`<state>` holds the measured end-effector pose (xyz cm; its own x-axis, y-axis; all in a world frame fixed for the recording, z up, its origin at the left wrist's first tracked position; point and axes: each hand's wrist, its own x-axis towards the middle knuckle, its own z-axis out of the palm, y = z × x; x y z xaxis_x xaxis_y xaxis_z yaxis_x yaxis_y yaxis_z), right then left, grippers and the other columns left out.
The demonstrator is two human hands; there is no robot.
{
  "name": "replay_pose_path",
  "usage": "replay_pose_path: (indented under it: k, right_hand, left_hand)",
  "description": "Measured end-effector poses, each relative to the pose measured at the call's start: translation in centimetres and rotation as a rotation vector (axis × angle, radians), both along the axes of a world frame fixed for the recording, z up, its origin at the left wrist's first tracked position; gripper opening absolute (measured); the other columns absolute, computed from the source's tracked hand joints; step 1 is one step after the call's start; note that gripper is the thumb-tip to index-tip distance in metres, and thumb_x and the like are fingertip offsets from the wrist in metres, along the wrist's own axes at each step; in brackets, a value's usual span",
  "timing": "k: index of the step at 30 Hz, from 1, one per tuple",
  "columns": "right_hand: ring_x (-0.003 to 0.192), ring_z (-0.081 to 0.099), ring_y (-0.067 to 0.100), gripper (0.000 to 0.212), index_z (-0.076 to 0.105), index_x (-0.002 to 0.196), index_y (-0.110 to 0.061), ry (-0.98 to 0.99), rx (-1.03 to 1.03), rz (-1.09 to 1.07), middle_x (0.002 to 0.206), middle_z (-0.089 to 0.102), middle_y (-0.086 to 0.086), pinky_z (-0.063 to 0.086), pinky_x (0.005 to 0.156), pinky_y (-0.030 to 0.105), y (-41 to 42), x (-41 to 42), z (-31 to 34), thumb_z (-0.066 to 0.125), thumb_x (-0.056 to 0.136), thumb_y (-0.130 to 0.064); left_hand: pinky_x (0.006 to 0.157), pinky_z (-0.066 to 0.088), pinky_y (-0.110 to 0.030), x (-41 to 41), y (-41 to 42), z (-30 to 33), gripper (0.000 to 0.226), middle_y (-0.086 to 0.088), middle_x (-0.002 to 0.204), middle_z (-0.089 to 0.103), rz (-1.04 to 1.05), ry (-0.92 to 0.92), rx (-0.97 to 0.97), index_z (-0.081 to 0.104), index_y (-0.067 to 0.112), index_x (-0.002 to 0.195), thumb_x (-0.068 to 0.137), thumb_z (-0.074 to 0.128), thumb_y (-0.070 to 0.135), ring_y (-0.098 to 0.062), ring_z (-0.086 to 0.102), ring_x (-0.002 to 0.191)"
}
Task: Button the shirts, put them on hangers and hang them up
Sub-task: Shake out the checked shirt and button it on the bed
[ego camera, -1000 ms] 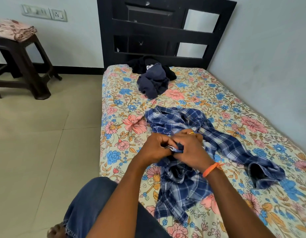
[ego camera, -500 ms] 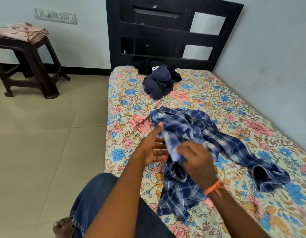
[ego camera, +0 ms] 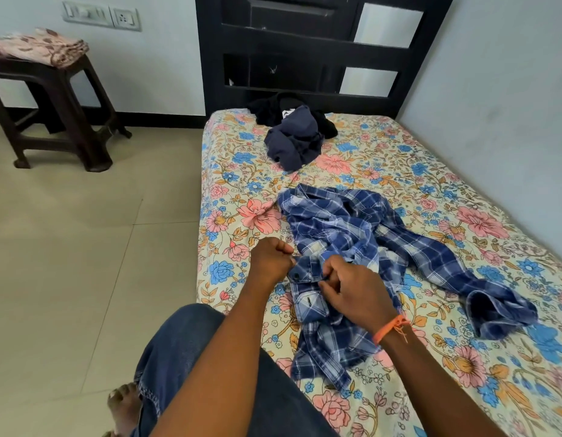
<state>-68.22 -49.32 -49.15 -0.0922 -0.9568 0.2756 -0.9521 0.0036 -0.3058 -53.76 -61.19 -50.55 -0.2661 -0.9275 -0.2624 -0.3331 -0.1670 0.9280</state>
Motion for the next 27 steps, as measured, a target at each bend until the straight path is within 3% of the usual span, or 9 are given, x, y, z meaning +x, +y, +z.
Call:
replay_pose_path:
  k: [2,4,6,10,14,16,19,23,27]
  right_hand:
    - [0.052,0.049,0.009,0.026,0.056,0.085,-0.019,0.124,-0.145,0.056,0.062,0.055,-0.01,0.046,0.048,0.027,-0.2,0.5,0.3,0.081,0.078,-0.021]
    - [0.076,0.055,0.017,0.03,0.061,0.098,-0.017,0.256,-0.236,0.11,0.084,0.061,-0.003,0.047,0.067,0.034,-0.9,1.0,-0.1,0.077,0.073,-0.014]
    - [0.098,0.054,0.024,0.047,0.062,0.117,-0.017,0.347,-0.14,0.165,0.105,0.061,0.0,0.044,0.082,0.041,-2.0,1.0,-1.0,0.069,0.071,-0.009]
    - [0.089,0.06,0.028,0.042,0.069,0.109,-0.015,0.385,0.064,0.139,0.095,0.062,0.002,0.049,0.072,0.039,-3.4,-0.4,-3.3,0.078,0.069,-0.013]
    - [0.084,0.061,0.025,0.029,0.07,0.106,-0.014,0.217,0.057,0.034,0.096,0.061,0.002,0.054,0.067,0.039,-3.8,-0.9,-4.8,0.077,0.078,-0.018]
    - [0.083,0.06,0.023,0.024,0.071,0.107,-0.015,0.169,0.021,0.029,0.096,0.061,0.001,0.055,0.066,0.04,-3.8,-0.9,-5.5,0.073,0.083,-0.019]
    - [0.082,0.057,0.022,0.021,0.073,0.105,-0.016,0.067,-0.034,0.015,0.094,0.061,0.001,0.052,0.064,0.041,-3.5,-1.2,-6.4,0.073,0.084,-0.017]
    - [0.083,0.056,0.02,0.022,0.076,0.102,-0.009,-0.08,-0.104,0.024,0.092,0.064,0.003,0.05,0.069,0.035,-2.6,-1.3,-6.5,0.077,0.08,-0.008]
    - [0.091,0.06,0.011,0.017,0.078,0.099,-0.014,-0.343,0.013,0.005,0.098,0.068,-0.003,0.048,0.08,0.025,-2.0,-1.4,-5.6,0.071,0.085,-0.01]
  left_hand:
    - [0.07,0.058,-0.031,-0.1,-0.1,-0.1,0.022,-0.004,0.08,0.066,-0.009,0.007,-0.036,0.063,0.014,0.082,0.078,0.074,-0.005,-0.019,0.065,0.078]
    - [0.065,0.056,-0.027,-0.2,-0.1,0.0,0.023,-0.005,0.082,0.067,-0.032,0.033,-0.04,0.064,0.011,0.088,0.076,0.074,-0.007,-0.017,0.065,0.077]
    - [0.063,0.053,-0.023,-0.3,-0.1,0.0,0.029,-0.003,0.084,0.067,-0.062,0.033,-0.059,0.065,0.009,0.093,0.074,0.071,-0.011,-0.015,0.064,0.078]
    - [0.074,0.057,-0.033,-0.6,0.0,-0.4,0.03,-0.002,0.089,0.066,-0.074,-0.014,-0.049,0.064,0.01,0.097,0.076,0.069,-0.01,-0.02,0.065,0.087]
    - [0.07,0.056,-0.03,-0.5,0.8,-1.2,0.014,-0.008,0.089,0.066,-0.138,-0.358,-0.081,0.065,0.003,0.09,0.078,0.072,0.004,-0.023,0.067,0.087]
    - [0.058,0.049,-0.028,-0.5,1.7,-1.4,0.032,-0.01,0.083,0.063,-0.243,-0.472,-0.064,0.062,0.001,0.087,0.075,0.08,0.025,-0.023,0.066,0.081]
    - [0.059,0.048,-0.03,-1.0,2.4,-1.5,0.04,-0.011,0.079,0.062,-0.286,-0.43,-0.026,0.057,0.006,0.082,0.069,0.086,0.03,-0.028,0.069,0.083]
    - [0.072,0.056,-0.034,-1.0,2.2,-1.7,0.018,-0.009,0.08,0.071,-0.259,-0.28,0.009,0.068,0.007,0.078,0.072,0.085,0.01,-0.02,0.067,0.072]
    - [0.065,0.055,-0.022,-0.7,2.0,-1.5,0.005,0.0,0.073,0.07,-0.292,-0.172,-0.123,0.073,0.01,0.079,0.082,0.076,0.007,-0.017,0.072,0.072]
